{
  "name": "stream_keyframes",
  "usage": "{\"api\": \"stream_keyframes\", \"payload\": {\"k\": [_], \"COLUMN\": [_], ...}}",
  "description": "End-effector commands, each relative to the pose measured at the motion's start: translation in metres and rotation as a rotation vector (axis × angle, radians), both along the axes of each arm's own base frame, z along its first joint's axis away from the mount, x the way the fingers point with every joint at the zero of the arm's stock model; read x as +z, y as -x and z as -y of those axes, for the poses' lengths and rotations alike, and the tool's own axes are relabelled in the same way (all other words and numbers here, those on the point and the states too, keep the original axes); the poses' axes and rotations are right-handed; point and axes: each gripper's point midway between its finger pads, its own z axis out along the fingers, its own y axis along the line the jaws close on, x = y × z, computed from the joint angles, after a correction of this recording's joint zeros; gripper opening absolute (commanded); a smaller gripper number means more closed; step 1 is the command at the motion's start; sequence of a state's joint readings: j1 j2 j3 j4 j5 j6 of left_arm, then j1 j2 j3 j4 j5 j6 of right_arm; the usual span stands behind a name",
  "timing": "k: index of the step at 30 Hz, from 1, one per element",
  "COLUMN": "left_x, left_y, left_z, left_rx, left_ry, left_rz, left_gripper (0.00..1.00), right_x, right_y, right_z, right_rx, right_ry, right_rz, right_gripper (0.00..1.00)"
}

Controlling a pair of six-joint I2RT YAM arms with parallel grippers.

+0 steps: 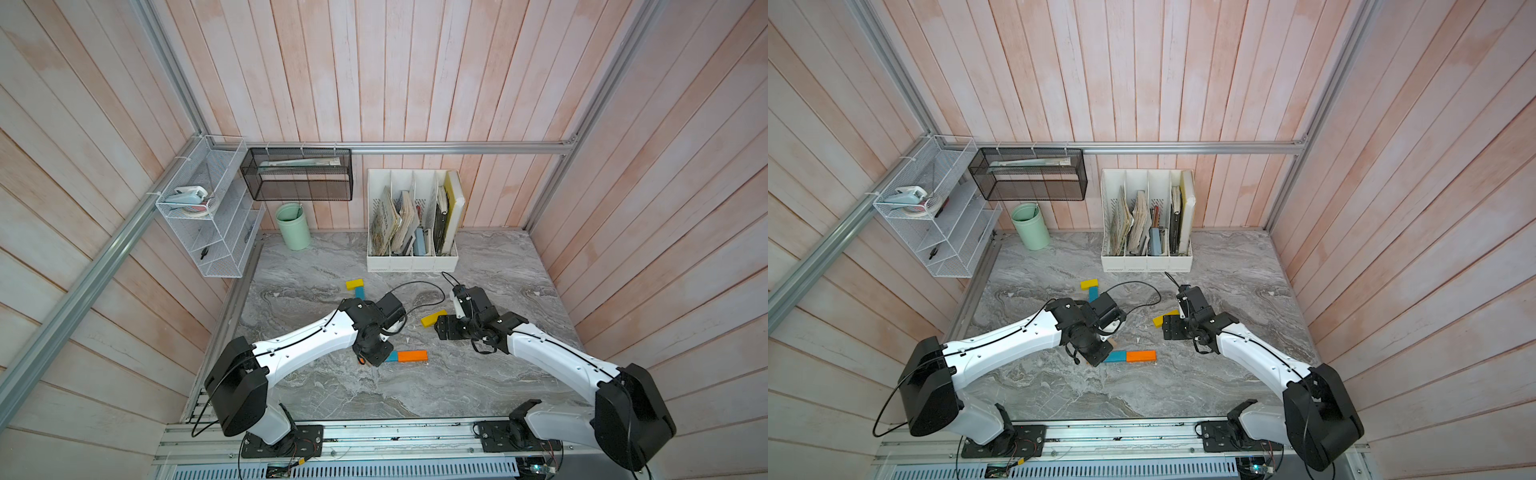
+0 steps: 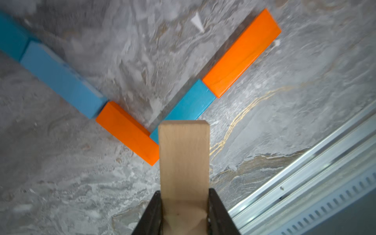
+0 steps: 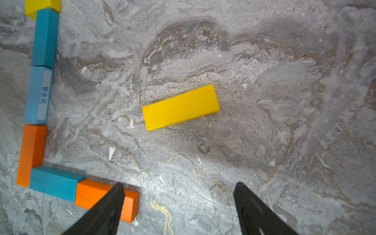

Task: Assemble a giraffe with building blocks
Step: Assemble the building block at the center of the board.

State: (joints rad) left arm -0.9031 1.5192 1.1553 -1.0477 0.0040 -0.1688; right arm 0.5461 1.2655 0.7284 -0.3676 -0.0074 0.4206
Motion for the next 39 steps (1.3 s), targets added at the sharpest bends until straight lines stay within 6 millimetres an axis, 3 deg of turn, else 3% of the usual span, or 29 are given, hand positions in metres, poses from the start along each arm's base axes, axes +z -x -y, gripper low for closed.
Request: {"api": "stream_keyframes", "payload": {"k": [1,6,12,19,25,34,39], "left_x": [0.001,0.000,0.003,-0.024,-0.053,-0.046,-0.054], "left_y": [0.007,0.030,0.045,0.055,0.049,0.038,0.037], "left_z": [-0.002,-0.007,-0.013,-0.032,-0.045,-0.043,-0.043], "left_rx": [0.144,0.188,0.222,0.344,0.514,0.535,0.525], "left_ry": [0.067,0.143,0.161,0.024,-0.033,0.081,0.088], "left_rz": [-0.011,-0.076,-0.089,-0.148,-0.110,0.027,0.037], "left_gripper": [0.03,0.03,0.02,0.01,0.00,0.00,0.03], "right_x": [0.007,0.007,0.007,0.013,0.009,0.007,0.008], "right_y": [0.000,-0.002,-0.006,-0.011,-0.011,-0.010,-0.011], "right_z": [0.004,0.007,0.005,0.003,0.000,0.000,0.002], "right_rx": [-0.021,-0.025,-0.019,-0.019,-0.006,0.002,-0.003], "right_ry": [0.015,0.045,0.052,0.052,0.050,0.052,0.056], "right_rz": [0.015,0.017,0.017,0.032,0.025,0.023,0.026], "right_gripper": [0.87,0.88,0.89,0.89,0.89,0.89,0.89]}}
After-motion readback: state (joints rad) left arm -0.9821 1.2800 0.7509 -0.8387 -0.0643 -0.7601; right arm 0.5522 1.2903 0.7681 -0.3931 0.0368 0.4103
